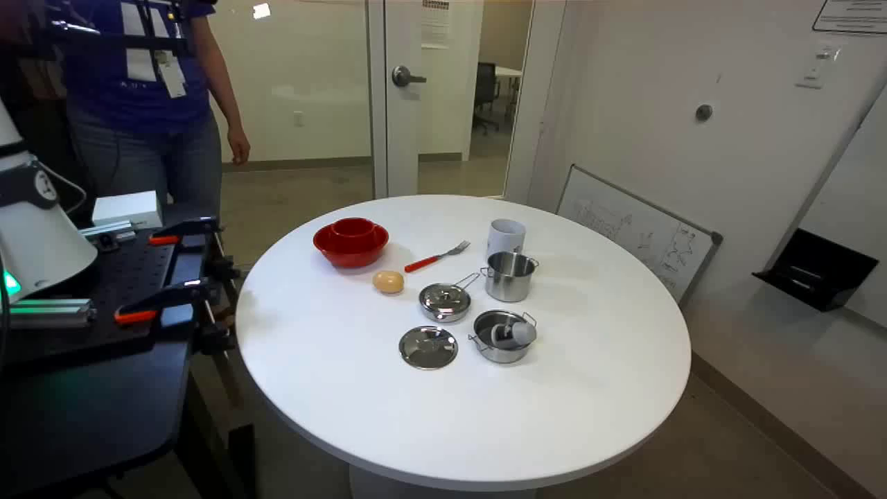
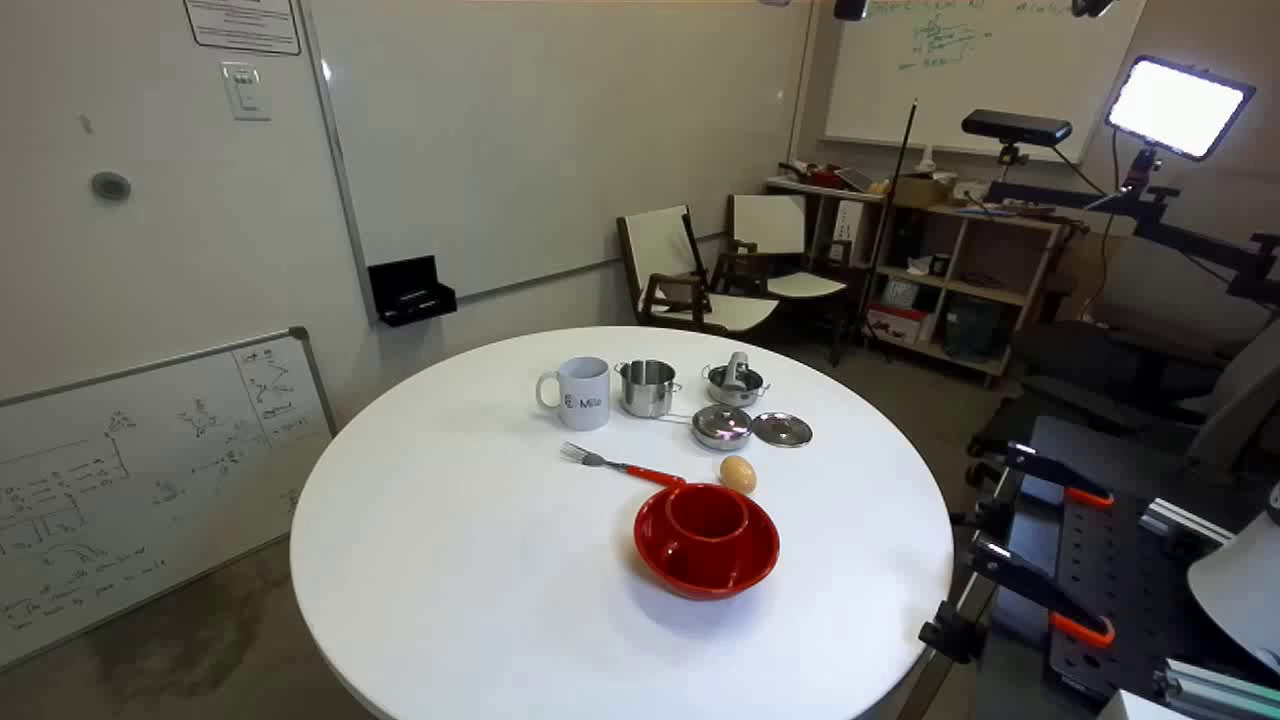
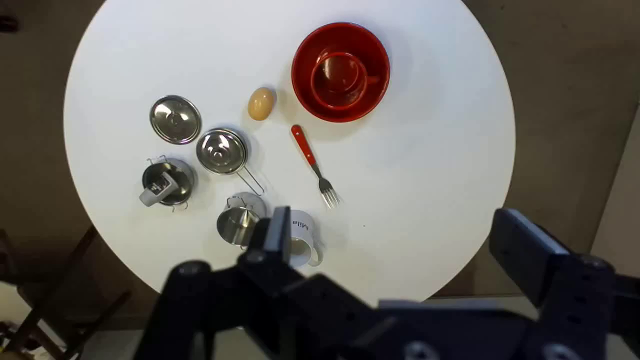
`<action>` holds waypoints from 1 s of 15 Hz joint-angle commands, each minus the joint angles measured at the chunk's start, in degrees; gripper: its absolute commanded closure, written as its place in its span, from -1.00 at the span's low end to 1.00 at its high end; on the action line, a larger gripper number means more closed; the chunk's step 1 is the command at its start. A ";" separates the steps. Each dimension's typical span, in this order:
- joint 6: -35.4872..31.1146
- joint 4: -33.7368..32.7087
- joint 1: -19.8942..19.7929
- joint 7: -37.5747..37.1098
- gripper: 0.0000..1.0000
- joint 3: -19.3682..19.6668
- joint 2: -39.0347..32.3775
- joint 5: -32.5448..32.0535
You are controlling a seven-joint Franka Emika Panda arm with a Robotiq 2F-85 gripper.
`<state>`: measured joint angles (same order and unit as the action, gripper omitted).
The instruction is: Take the lid from the table and put it on the pot that is near the white cup
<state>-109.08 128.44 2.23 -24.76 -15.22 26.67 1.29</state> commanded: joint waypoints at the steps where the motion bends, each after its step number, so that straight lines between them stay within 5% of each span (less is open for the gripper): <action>1: 0.08 -0.13 0.83 -0.31 -1.00 0.69 -0.14 -0.38; 5: -2.18 5.13 1.78 5.22 -1.00 3.73 -0.32 2.00; 15: -1.36 11.32 -1.82 1.74 -1.00 6.67 -3.23 0.04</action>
<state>-110.54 139.84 0.01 -22.91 -8.93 23.48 1.48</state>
